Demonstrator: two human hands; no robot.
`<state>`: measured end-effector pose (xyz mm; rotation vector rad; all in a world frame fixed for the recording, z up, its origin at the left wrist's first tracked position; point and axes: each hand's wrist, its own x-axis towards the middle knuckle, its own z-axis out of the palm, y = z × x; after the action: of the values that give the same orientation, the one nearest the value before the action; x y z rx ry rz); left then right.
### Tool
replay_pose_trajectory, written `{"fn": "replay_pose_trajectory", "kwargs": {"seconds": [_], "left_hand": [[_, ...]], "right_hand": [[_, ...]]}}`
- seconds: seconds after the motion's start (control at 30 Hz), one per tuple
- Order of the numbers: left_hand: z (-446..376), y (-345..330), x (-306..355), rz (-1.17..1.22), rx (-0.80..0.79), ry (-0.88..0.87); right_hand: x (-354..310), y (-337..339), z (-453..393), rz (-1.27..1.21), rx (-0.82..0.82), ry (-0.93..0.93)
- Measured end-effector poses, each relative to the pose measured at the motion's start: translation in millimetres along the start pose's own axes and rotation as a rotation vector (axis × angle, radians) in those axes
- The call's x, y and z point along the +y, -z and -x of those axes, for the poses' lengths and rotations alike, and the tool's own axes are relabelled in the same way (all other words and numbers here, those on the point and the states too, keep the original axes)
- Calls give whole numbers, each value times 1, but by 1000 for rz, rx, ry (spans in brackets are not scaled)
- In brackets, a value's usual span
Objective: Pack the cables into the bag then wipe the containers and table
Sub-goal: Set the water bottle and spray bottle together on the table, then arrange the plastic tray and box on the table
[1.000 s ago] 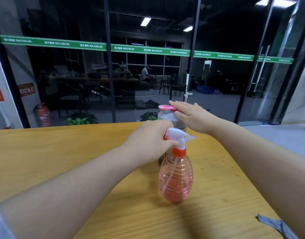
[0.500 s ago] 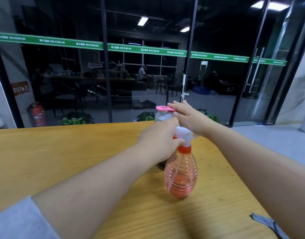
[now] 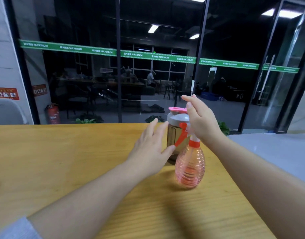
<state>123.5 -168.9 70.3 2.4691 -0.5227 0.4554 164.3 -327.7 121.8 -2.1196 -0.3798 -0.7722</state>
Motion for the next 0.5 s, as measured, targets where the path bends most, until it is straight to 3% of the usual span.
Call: {"fn": "replay_pose_trajectory", "kwargs": {"seconds": [0.13, 0.27, 0.5], "left_hand": [[33, 13, -22, -73, 96, 68], [74, 27, -51, -165, 193, 109], [131, 55, -91, -333, 327, 209]], "right_hand": [[-26, -28, 33, -159, 136, 33], [-56, -60, 69, -307, 165, 20], [-111, -113, 129, -141, -83, 50]]}}
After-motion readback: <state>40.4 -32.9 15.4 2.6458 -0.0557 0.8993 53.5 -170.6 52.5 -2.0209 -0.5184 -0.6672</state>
